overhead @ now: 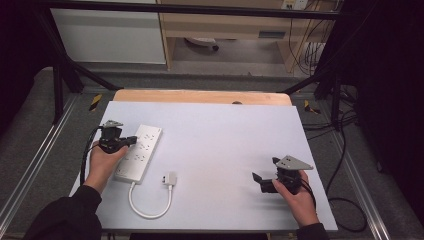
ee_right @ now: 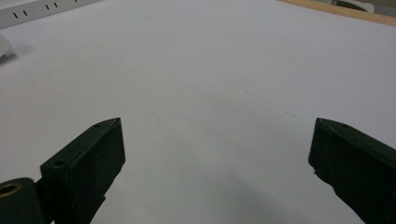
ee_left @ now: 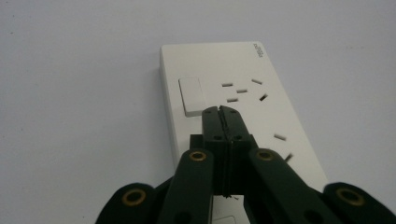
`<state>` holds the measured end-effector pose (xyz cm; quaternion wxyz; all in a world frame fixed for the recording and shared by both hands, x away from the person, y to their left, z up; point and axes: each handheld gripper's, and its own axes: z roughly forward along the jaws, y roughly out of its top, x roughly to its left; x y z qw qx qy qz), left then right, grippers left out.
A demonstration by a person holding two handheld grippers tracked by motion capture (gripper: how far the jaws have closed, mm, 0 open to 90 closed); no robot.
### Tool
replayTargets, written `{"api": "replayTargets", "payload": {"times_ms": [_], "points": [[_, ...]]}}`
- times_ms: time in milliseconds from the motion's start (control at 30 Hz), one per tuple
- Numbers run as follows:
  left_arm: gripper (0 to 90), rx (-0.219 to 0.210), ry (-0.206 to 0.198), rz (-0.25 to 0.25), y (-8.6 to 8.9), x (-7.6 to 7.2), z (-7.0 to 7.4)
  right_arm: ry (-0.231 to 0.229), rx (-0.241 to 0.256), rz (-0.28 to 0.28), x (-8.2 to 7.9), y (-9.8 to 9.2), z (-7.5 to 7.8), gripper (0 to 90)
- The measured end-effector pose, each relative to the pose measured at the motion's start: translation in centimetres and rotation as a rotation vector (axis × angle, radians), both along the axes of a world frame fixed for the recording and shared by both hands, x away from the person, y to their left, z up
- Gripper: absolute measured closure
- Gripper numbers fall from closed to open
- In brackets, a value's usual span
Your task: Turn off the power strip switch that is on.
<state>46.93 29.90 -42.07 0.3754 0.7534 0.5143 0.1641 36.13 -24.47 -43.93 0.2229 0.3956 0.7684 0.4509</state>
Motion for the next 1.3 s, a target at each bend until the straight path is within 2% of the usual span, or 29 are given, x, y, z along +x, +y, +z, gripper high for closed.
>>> {"api": "replayTargets", "payload": {"times_ms": [367,1300], "points": [[89.9,0.013,0.003,0.0,-0.04,0.17,-0.24,0.0,-0.005,0.004,0.03,0.0,-0.02,4.2],[89.9,0.003,0.006,0.006,0.15,0.35,-0.4,0.007,0.001,0.009,0.02,0.13,-0.05,4.1]]}}
